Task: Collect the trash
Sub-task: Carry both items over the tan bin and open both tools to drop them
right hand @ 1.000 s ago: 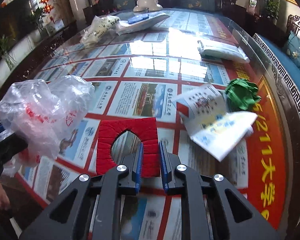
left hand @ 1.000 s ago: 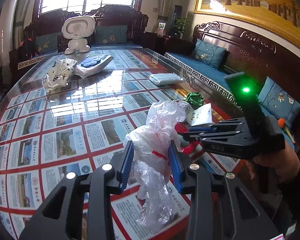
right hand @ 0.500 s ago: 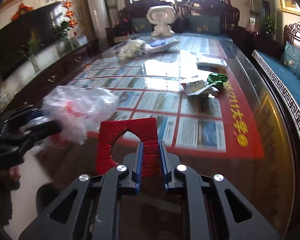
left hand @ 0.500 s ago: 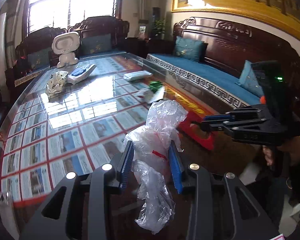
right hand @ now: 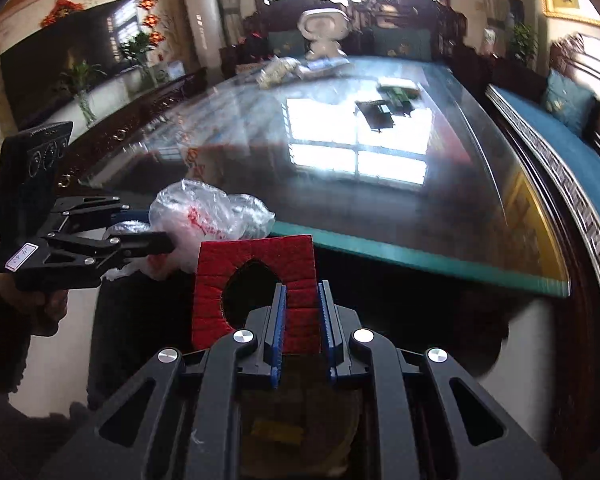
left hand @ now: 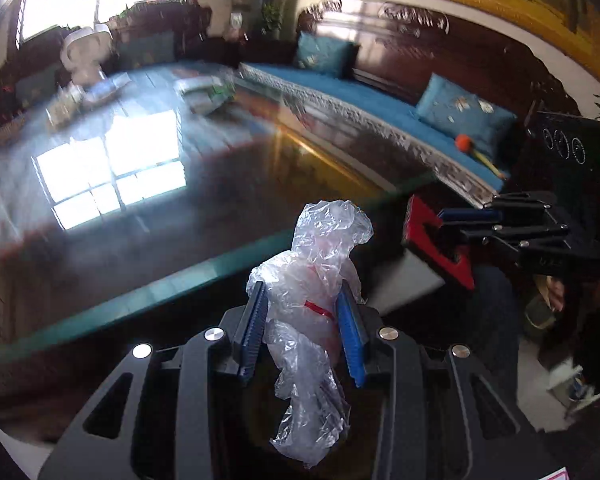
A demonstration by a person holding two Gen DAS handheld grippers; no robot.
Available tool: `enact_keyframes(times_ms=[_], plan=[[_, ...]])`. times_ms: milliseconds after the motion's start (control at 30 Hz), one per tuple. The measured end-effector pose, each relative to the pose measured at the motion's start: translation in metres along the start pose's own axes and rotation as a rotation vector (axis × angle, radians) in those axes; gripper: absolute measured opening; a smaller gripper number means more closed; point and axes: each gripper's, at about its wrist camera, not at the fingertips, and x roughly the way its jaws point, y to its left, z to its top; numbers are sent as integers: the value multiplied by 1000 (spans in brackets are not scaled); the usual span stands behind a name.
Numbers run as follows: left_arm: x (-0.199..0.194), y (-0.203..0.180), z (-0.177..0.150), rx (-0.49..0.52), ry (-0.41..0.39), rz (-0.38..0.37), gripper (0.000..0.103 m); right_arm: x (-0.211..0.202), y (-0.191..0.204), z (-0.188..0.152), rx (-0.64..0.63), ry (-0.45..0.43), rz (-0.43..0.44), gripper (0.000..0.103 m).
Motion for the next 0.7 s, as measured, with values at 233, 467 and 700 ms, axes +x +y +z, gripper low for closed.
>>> enact_keyframes(times_ms=[233,467,700], plan=[[72,-12,-66,-28,216,-60,39,37,-11,-73,125,138,10,16],[103,-12,-104,-45,326,-58,82,71,-15,-110,175,243,-2,16],[101,-11,-110,-11,331,6,83,86,-1,-110,140,267,16,16]])
